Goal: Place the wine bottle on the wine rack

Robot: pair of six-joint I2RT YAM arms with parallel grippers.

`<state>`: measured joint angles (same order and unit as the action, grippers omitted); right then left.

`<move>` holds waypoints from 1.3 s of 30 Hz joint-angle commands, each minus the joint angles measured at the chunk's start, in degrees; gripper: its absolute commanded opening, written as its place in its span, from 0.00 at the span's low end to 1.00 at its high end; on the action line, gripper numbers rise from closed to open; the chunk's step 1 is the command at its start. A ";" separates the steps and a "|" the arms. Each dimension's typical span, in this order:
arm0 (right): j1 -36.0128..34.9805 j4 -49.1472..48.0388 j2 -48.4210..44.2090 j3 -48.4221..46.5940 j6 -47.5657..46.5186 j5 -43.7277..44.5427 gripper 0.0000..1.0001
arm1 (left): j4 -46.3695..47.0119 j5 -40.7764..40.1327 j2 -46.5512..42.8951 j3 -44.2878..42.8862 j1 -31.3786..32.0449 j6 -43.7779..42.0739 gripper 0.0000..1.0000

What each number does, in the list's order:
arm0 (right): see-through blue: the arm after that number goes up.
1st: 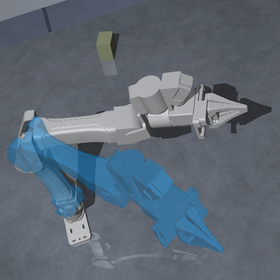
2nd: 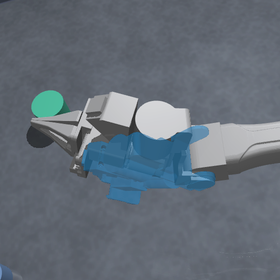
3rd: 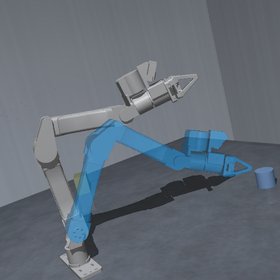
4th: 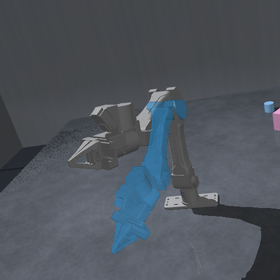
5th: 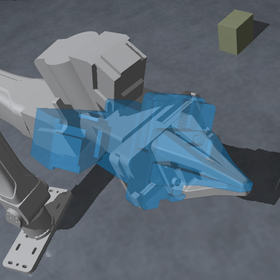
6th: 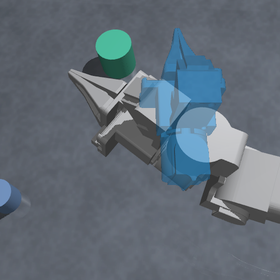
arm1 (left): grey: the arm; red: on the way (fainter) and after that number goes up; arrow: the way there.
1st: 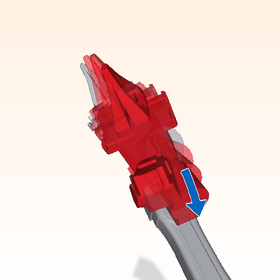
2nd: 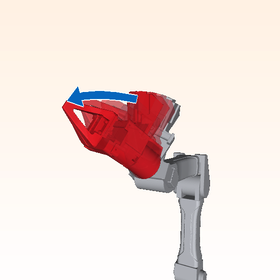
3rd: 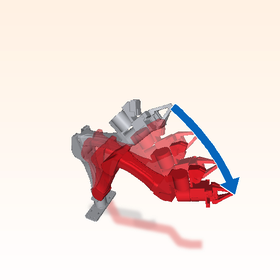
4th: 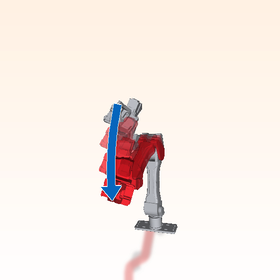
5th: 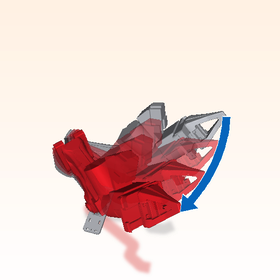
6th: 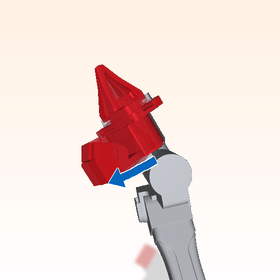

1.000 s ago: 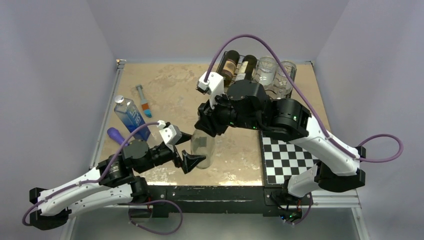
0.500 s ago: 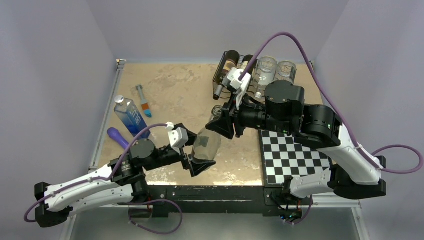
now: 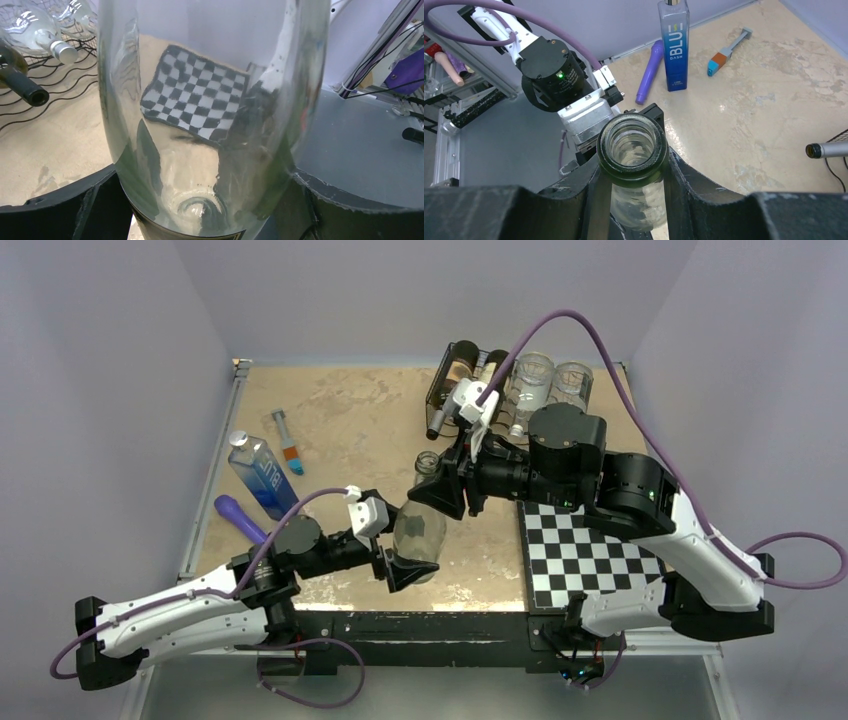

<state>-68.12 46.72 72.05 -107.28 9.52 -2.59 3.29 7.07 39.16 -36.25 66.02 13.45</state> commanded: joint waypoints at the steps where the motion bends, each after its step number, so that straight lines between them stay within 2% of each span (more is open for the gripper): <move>1: -0.96 -14.11 -4.39 -0.73 4.06 -7.63 0.00 | 4.26 -4.76 -1.09 -2.19 -0.36 -2.39 0.00; 5: -0.96 -14.15 -5.14 0.22 4.25 -7.07 0.02 | 2.66 -6.80 -1.56 -3.67 -0.36 -6.41 0.00; 7: -0.96 -13.98 -5.27 0.68 4.36 -6.38 0.14 | 2.09 -6.81 -1.41 -4.40 -0.36 -9.52 0.00; 9: -0.96 -13.77 -5.49 1.18 4.37 -5.39 0.38 | 1.64 -8.52 -1.16 -5.26 -0.36 -12.61 0.00; 12: -0.96 -13.85 -5.76 2.74 4.42 -3.68 0.61 | 0.95 -10.85 -0.62 -6.96 -0.36 -20.03 0.00; 14: -0.96 -13.85 -5.95 3.67 4.41 -2.48 0.73 | 1.64 -12.87 -0.20 -7.61 -0.36 -24.28 0.00; 18: -0.96 -14.53 -6.73 5.74 4.20 -0.31 0.88 | 3.99 -15.98 1.49 -9.00 -0.36 -34.04 0.00; 22: -0.96 -13.32 -7.29 5.80 4.27 3.34 0.93 | 7.60 -18.68 3.35 -9.69 -0.36 -44.21 0.00; 28: -0.96 -6.12 -7.17 2.11 5.44 8.95 0.94 | 13.76 -20.86 6.05 -8.29 -0.29 -60.01 0.00; 33: -0.83 6.78 -3.87 -5.56 8.18 15.06 0.91 | 19.83 -22.26 7.90 -5.68 -0.35 -74.26 0.00; 39: 0.45 26.15 2.79 -13.74 12.24 16.00 0.86 | 21.75 -22.07 9.32 -5.02 -0.36 -82.51 0.00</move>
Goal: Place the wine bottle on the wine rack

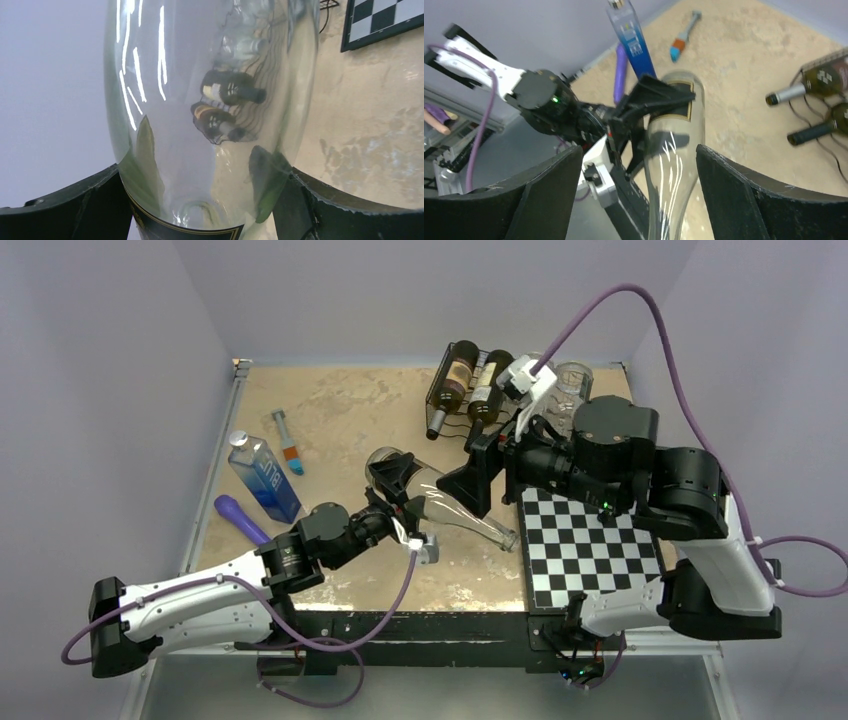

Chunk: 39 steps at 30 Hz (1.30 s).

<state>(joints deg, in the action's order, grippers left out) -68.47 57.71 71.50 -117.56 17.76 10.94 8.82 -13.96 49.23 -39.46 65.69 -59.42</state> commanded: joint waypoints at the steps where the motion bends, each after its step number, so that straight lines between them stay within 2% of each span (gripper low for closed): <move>1: 0.93 17.36 3.86 -3.38 4.77 2.37 0.85 | 16.31 -1.18 -0.60 -1.62 -0.08 -10.58 0.00; 10: 1.58 26.80 5.51 4.36 8.98 -0.92 0.74 | 17.89 -2.53 0.54 -0.34 -0.09 -12.39 0.00; 20: 1.58 23.32 5.70 13.21 9.74 -3.92 0.73 | 18.93 -3.53 0.81 0.35 -0.21 -11.49 0.00; 22: 1.58 22.46 5.99 14.18 9.68 -3.91 0.69 | 18.33 -3.66 0.71 -0.03 -0.21 -10.58 0.00; 25: 1.58 21.44 6.58 15.18 9.93 -3.37 0.63 | 11.62 -4.76 0.77 -3.05 -0.30 -7.32 0.00; 32: 1.58 20.69 6.98 16.22 10.43 -2.70 0.53 | 11.22 -5.87 0.78 -3.62 -0.78 -6.46 0.00; 39: 1.58 20.06 7.16 17.56 11.25 -2.06 0.54 | 10.30 -7.55 1.35 -5.64 -1.33 -2.49 0.00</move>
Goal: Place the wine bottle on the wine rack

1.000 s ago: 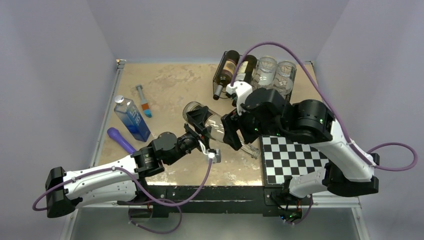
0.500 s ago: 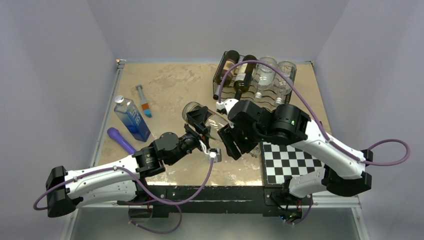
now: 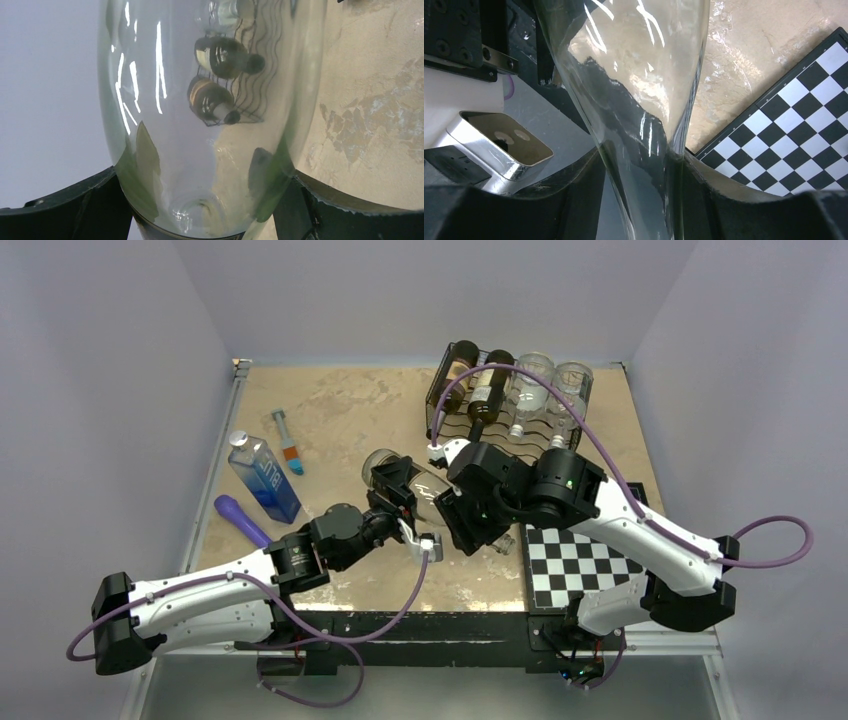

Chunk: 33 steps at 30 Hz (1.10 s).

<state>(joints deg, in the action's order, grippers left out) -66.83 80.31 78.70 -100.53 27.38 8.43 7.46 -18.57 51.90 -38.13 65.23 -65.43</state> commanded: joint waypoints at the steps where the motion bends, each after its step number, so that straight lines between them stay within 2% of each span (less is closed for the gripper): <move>1: -0.06 -2.72 -0.01 0.69 1.76 0.58 0.54 | 11.61 -3.10 -1.34 -7.20 -1.05 4.16 0.00; 4: -0.06 -3.04 -0.08 1.11 2.08 1.13 0.47 | 11.03 -3.10 -1.19 -7.67 -1.32 5.72 0.00; 8: -0.06 -3.06 -0.23 1.32 2.24 1.94 0.12 | 10.74 -3.21 -1.09 -7.55 -1.64 6.67 0.00; 10: -0.06 -2.97 -0.20 1.30 2.25 2.71 0.00 | 10.58 -3.15 -1.10 -7.53 -1.68 7.04 0.00; 15: -0.06 -2.92 -0.49 0.88 2.95 4.93 0.00 | 10.23 -4.01 -0.66 -7.70 -1.69 7.83 0.00; 16: -0.06 -2.92 -0.64 0.68 3.14 5.81 0.00 | 9.23 -3.87 -0.66 -7.82 -1.69 8.11 0.10; 18: -0.06 -2.61 -1.01 0.05 3.97 8.13 0.00 | 5.01 -1.69 -1.09 -7.86 -1.69 9.67 0.68; 19: -0.06 -2.68 -1.27 -0.08 4.43 9.35 0.00 | 3.09 -0.30 -1.50 -7.77 -1.69 10.61 0.86; 20: -0.06 -2.89 -1.70 -0.06 5.10 10.61 0.00 | 2.17 0.67 -1.72 -7.44 -1.69 11.39 0.98; 25: 0.02 -3.23 -3.22 0.08 7.44 16.64 0.00 | -1.79 5.26 -2.62 -4.46 -1.68 12.09 0.99; 29: 1.05 -1.92 -3.67 0.15 9.96 19.50 0.00 | -4.17 10.91 -4.62 -0.73 -1.69 7.32 1.00; 33: 2.39 -1.67 -4.56 1.35 11.49 20.26 0.00 | -4.32 11.52 -5.71 1.29 -1.69 5.07 0.99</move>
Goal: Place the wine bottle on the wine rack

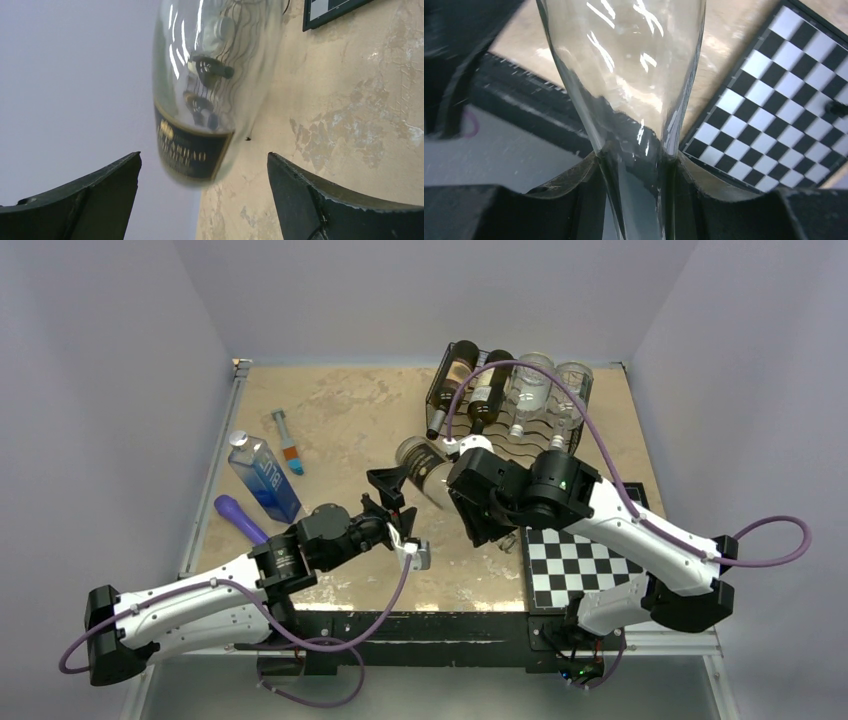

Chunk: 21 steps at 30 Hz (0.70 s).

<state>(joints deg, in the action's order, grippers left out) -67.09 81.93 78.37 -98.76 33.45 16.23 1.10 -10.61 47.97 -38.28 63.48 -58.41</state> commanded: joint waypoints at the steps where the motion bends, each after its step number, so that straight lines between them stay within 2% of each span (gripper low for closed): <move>1: 2.97 -3.39 -4.60 0.11 5.84 12.58 0.00 | 1.87 3.50 -2.12 1.61 0.07 -2.09 0.99; 9: 4.69 -4.49 -8.43 7.18 8.40 11.23 0.00 | 1.38 3.25 -4.87 2.77 0.05 0.74 0.99; 15: 4.82 -12.57 -16.52 22.55 10.59 11.17 0.00 | 2.58 3.07 -7.52 4.66 0.06 5.55 0.99; 21: 5.13 -19.37 -22.87 34.41 14.72 16.24 0.00 | 3.40 3.05 -10.21 5.93 0.08 9.73 0.99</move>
<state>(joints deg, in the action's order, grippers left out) -62.22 76.66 60.88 -67.88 43.53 22.87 1.21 -8.29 39.62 -33.06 63.51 -53.39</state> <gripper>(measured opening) 0.444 0.994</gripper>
